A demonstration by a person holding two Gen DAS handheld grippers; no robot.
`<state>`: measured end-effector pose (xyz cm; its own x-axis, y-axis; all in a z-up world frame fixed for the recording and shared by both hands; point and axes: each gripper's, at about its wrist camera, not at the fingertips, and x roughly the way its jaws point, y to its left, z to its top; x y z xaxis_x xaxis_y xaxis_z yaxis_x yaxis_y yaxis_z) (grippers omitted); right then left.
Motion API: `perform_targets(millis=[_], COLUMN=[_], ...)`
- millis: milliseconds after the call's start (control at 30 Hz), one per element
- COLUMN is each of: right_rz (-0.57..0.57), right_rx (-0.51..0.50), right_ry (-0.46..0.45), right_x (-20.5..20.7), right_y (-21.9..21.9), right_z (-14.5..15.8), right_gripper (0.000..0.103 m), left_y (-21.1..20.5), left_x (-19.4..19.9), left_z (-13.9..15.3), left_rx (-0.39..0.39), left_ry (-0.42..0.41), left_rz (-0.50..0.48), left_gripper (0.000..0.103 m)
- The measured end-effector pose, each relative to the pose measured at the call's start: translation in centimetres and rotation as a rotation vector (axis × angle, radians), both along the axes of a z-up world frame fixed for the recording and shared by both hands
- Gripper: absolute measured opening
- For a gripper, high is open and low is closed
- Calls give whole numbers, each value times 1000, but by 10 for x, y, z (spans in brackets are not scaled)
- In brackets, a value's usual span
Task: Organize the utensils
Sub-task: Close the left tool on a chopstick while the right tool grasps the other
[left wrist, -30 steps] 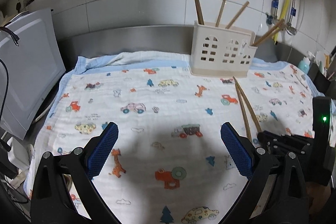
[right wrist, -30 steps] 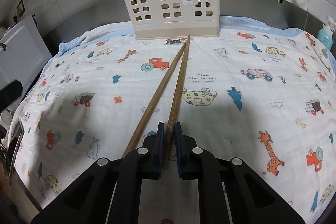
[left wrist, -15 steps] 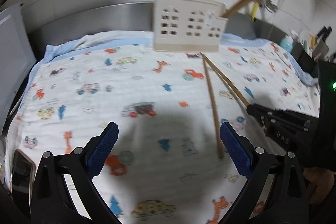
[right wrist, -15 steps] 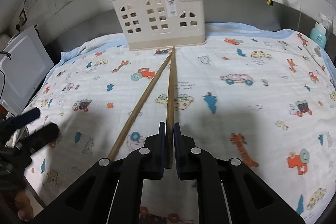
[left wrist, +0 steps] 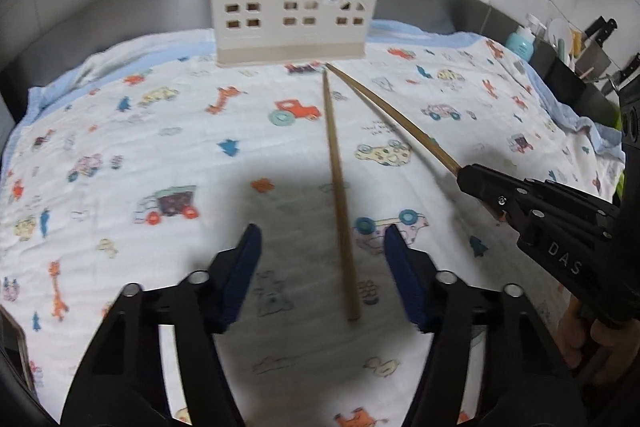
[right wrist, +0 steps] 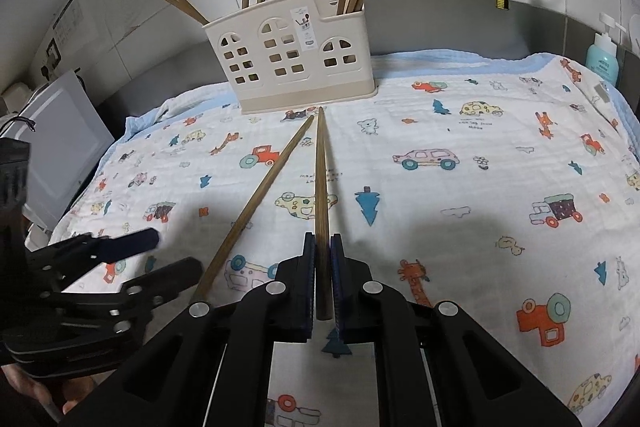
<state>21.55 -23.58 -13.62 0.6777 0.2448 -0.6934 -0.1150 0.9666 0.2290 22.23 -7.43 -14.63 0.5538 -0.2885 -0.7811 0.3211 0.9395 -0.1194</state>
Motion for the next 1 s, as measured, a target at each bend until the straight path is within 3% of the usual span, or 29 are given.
perform_targets(millis=[267, 633, 900, 1000], right_rz=[13, 21, 17, 15], right_rx=[20, 45, 52, 51], right_ry=[-2, 1, 0, -3], right_x=[0, 1, 1, 0], right_y=[-7, -13, -15, -15], right_z=[-2, -6, -6, -5], right_gripper=[7, 7, 7, 7], left_y=[-16, -17, -26, -26], left_x=[12, 27, 26, 28], left_z=[-11, -16, -17, -16], left_rx=[13, 20, 86, 104], left_ry=[40, 68, 59, 70], left_rz=[-36, -20, -23, -11], left_gripper=[29, 19, 17, 11])
